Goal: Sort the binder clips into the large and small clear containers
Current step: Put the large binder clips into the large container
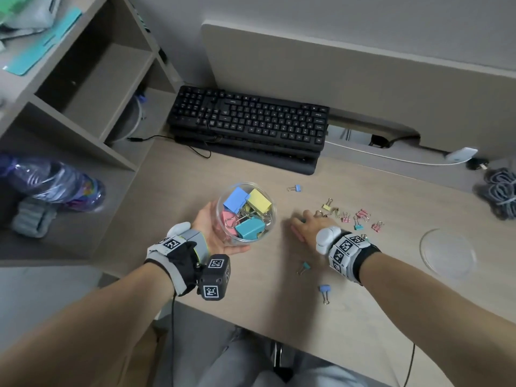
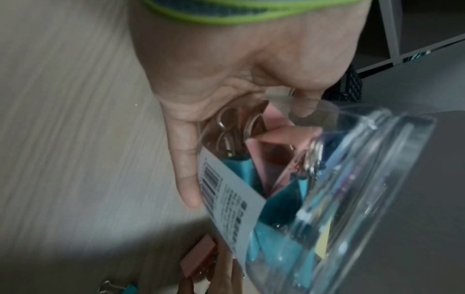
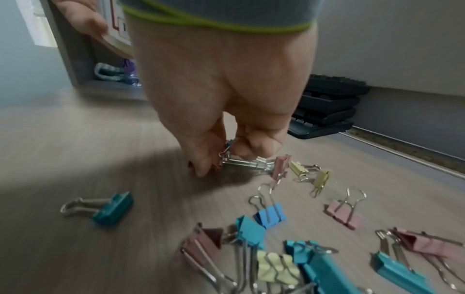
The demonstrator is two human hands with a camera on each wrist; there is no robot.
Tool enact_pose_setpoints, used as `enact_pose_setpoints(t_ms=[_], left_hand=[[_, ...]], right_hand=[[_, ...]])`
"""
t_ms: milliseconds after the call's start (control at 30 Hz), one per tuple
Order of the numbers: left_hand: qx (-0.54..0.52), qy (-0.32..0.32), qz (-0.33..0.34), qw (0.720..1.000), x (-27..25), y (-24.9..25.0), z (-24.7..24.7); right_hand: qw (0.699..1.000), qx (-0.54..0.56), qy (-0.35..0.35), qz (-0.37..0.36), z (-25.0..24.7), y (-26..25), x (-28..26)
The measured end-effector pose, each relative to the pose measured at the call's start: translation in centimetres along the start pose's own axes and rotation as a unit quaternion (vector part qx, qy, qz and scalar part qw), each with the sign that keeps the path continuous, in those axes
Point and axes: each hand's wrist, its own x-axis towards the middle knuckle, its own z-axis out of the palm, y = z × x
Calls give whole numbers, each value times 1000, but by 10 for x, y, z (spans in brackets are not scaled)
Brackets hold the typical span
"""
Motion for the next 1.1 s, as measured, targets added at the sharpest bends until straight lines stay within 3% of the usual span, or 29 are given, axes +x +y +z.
enact_pose_setpoints(t_ms=[133, 367, 467, 700, 767, 867, 933, 1100], left_hand=[[10, -8, -7, 1000, 5, 2, 10], [40, -29, -6, 999, 5, 5, 43], [52, -40, -6, 998, 3, 9, 60], [64, -51, 5, 997, -1, 10, 91], [70, -53, 7, 996, -2, 7, 100], [96, -60, 14, 993, -5, 2, 116], [111, -70, 13, 991, -11, 0, 128], [107, -90, -4, 990, -15, -2, 138]], right_hand=[[977, 194, 84, 21, -5, 13, -10], [869, 468, 145, 65, -38, 46, -36], [831, 522, 168, 92, -49, 56, -53], [826, 495, 266, 40, -99, 51, -102], [848, 452, 277, 11, -112, 44, -113], [916, 300, 266, -16, -120, 29, -113], [942, 211, 260, -19, -120, 19, -108], [945, 194, 262, -22, -120, 22, -105]])
